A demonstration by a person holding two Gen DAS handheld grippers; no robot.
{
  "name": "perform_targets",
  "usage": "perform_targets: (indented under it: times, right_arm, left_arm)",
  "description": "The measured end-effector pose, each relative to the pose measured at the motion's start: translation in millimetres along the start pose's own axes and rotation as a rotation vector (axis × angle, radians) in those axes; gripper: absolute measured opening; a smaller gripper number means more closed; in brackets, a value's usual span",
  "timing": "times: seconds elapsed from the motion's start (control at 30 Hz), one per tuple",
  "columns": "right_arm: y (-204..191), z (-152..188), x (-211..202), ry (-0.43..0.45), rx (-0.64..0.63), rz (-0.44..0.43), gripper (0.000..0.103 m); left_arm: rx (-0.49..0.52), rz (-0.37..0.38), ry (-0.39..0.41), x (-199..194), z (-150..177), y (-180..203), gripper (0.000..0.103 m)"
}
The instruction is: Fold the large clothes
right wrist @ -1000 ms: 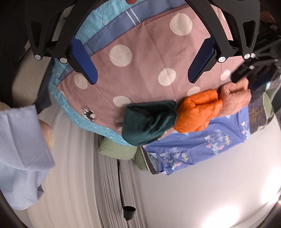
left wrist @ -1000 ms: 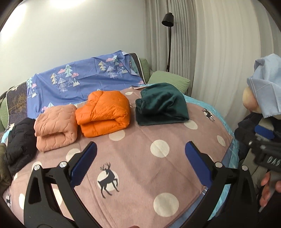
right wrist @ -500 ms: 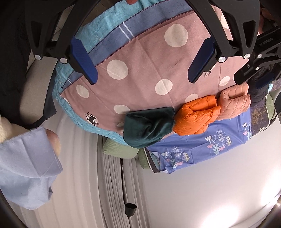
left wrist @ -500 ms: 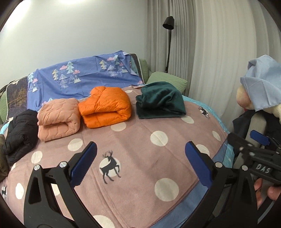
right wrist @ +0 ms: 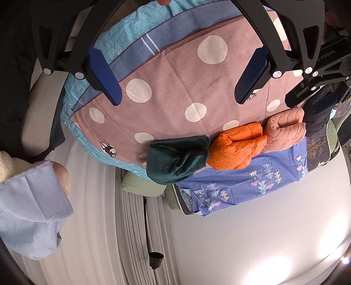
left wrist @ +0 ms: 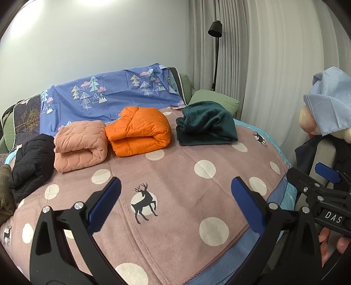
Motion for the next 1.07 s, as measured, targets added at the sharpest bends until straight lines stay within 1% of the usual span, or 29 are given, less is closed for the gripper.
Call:
perform_targets:
  times: [0.2,0.7,0.87,1.07]
  right_arm:
    - [0.6,0.6,-0.3,0.005,0.004,-0.004,0.102]
    - [1.1,2.2,-1.7,0.004,0.008,-0.001,0.102]
    - [-0.4,2.2,-0.1,-0.001,0.004,-0.001,0.102]
    - [-3.4,3.1,0.2,-0.001,0.001,-0.005,0.102]
  left_arm:
    - [0.009,0.001,-0.013,1.8,4.9,5.7,0.101]
    - [0.012,0.010,-0.014,2.7,7.7,11.7,0.101]
    - [0.001,-0.001,-0.030,6.6,10.3,9.9,0.101]
    - [0.004,-0.007,-0.026,5.0,11.3,9.9,0.101]
Point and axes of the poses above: each gripper's, at about its wrist camera, not at the fingertips, and x roughly the way its jaws point, y to its right, z to its underside, the point moved 5 cm from there along x, roughly the way its jaws point, and after that the axes turned 14 degrees about -x, right-handed, at the moved point
